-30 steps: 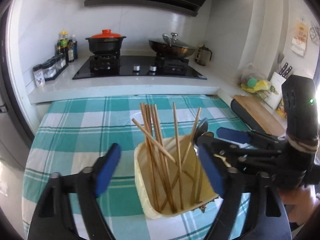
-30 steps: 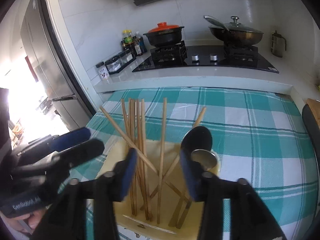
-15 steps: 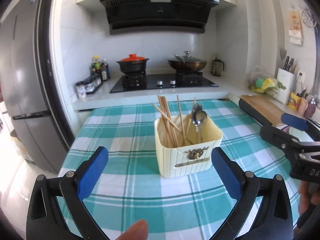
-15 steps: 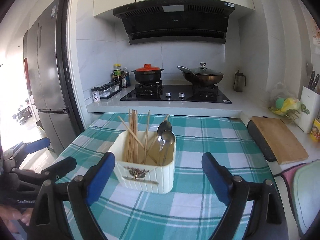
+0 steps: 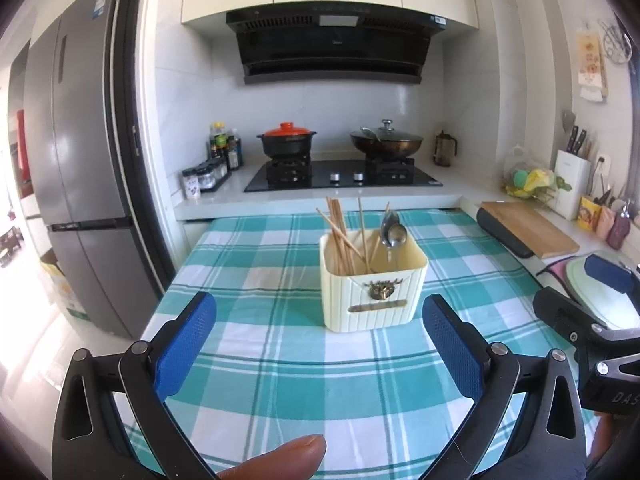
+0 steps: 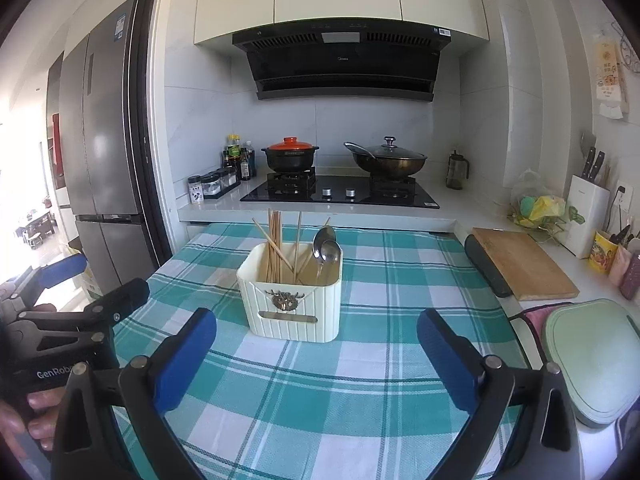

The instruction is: Organize utensils

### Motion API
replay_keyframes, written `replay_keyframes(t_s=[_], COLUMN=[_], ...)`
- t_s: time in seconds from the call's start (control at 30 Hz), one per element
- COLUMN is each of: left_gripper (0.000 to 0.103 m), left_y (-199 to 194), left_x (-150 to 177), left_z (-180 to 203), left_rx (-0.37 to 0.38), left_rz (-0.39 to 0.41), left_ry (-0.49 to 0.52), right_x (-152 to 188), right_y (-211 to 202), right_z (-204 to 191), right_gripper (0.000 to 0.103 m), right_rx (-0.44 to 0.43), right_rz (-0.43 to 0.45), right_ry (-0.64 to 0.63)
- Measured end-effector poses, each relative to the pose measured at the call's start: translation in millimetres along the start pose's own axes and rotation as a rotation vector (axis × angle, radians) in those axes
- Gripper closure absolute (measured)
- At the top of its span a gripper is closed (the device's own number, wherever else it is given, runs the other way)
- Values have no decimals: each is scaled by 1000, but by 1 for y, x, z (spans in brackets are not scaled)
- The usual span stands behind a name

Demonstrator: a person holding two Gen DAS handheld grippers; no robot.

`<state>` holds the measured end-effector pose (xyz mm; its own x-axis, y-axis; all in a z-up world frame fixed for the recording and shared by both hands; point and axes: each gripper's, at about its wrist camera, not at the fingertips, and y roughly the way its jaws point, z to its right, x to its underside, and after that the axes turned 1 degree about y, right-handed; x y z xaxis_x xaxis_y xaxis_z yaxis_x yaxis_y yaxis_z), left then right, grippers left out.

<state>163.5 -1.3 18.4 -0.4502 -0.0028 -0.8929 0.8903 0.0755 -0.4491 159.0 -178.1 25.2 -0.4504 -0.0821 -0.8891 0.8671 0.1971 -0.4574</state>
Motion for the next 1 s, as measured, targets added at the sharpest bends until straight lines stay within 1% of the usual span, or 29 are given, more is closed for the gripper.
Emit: replay_keyframes(t_s=[0.2,0.33,0.57,1.0], left_gripper=[0,0,0,0], left_y=[-10,-14,-19,-20], left_x=[-2,1,4,5], left_z=[-5,-3,-5,-7], left_rx=[-10,-31,-37,-26], left_rz=[-3,-5,-8,-18], left_ry=[-13,8,9,1], right_x=[-2,-1,2,2], right_y=[-9,-14,-20,-25], right_z=[-7,-13,-19,-25], right_gripper=[1,1,1,1], right_rx=[7,-3,-12,-11], right_rz=[12,12,7,3], right_ry=[-10,-17,-33,-43])
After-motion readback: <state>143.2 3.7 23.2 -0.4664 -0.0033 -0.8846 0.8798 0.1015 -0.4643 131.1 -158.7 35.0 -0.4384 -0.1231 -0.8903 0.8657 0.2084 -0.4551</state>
